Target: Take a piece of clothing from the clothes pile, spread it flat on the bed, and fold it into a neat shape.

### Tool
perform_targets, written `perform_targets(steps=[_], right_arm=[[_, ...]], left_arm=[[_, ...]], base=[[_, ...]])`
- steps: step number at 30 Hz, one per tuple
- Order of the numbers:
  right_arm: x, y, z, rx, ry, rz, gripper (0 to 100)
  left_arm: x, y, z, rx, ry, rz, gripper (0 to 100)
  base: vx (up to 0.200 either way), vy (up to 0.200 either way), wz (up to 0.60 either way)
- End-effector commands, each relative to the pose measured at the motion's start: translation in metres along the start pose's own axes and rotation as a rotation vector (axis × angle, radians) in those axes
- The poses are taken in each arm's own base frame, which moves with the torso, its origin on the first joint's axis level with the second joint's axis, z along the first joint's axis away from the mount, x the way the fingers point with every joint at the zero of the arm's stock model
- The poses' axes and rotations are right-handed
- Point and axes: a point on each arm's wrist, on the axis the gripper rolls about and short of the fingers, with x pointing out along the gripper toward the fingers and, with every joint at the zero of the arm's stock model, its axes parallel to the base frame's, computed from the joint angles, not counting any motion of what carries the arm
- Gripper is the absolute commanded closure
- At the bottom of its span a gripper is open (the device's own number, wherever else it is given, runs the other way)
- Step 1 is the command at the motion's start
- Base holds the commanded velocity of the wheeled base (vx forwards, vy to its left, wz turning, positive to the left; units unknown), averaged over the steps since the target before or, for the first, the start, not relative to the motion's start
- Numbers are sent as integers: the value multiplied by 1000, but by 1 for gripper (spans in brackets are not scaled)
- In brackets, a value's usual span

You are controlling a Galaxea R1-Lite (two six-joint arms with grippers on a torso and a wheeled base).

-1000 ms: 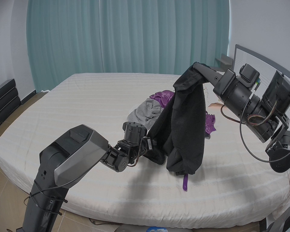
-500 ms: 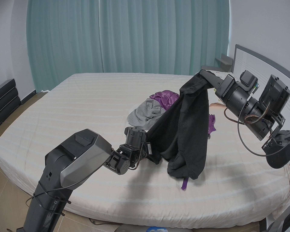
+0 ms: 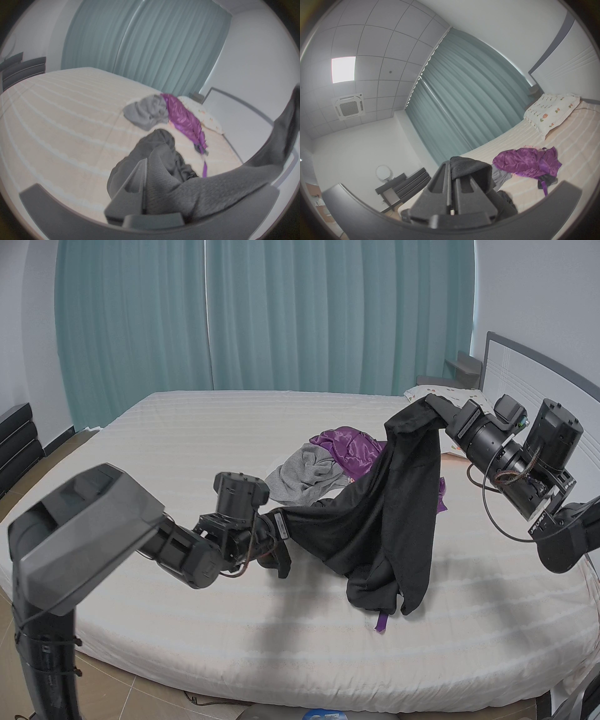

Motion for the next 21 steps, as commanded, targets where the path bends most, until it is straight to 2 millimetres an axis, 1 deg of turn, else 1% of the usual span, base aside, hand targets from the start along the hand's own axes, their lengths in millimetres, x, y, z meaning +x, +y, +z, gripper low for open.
perform_targets(steps=[1,2,3,5,6,7,8,10,11,12,13,14,16,17,18,19,20,21], right_arm=[[29,-23,7,-37,-97,-87,100],[30,-22,7,-38,-101,-88,100],[32,-21,11,-38,-121,-89,100],[31,-18,15,-39,-135,-83,100],[30,-12,22,-42,-155,-69,100],[29,-11,24,-43,-160,-66,100],[26,-5,30,-45,-169,-55,100],[21,-5,27,-41,-150,-59,100],[21,-5,27,-41,-150,-59,100],[16,-14,10,-37,-97,-89,100],[12,-20,-1,-33,-56,-111,100],[6,-29,-16,-30,4,-137,100],[-4,-40,-35,-22,68,-179,100],[-6,-46,-44,-22,91,-195,100],[-7,-47,-46,-22,97,-199,100],[-11,-55,-58,-20,120,-225,100],[-14,-59,-64,-15,138,-237,100],[-14,-59,-64,-15,138,-237,100]], left_arm=[[-77,-2,70,-87,-175,-51,100],[-79,-2,71,-88,-178,-53,100],[-91,-1,80,-99,-200,-58,100],[-100,-2,84,-104,-218,-62,100],[-109,-3,88,-108,-234,-70,100],[-111,-4,89,-109,-240,-72,100],[-124,-4,93,-116,-257,-82,100],[-132,-2,92,-132,-255,-84,100],[-132,-2,92,-132,-255,-84,100],[-134,4,80,-133,-220,-66,100],[-134,7,72,-128,-193,-55,100],[-134,11,60,-128,-156,-41,100],[-134,15,45,-145,-114,-30,100],[-135,15,37,-165,-98,-32,100],[-136,15,36,-169,-95,-34,100],[-138,17,28,-195,-83,-40,100],[-140,19,23,-201,-74,-43,100],[-140,19,23,-201,-74,-43,100]], base=[[0,0,0],[0,0,0],[0,0,0],[0,0,0],[0,0,0],[0,0,0],[0,0,0],[0,0,0],[0,0,0],[0,0,0],[0,0,0],[0,0,0],[0,0,0],[0,0,0],[0,0,0],[0,0,0],[0,0,0],[0,0,0]])
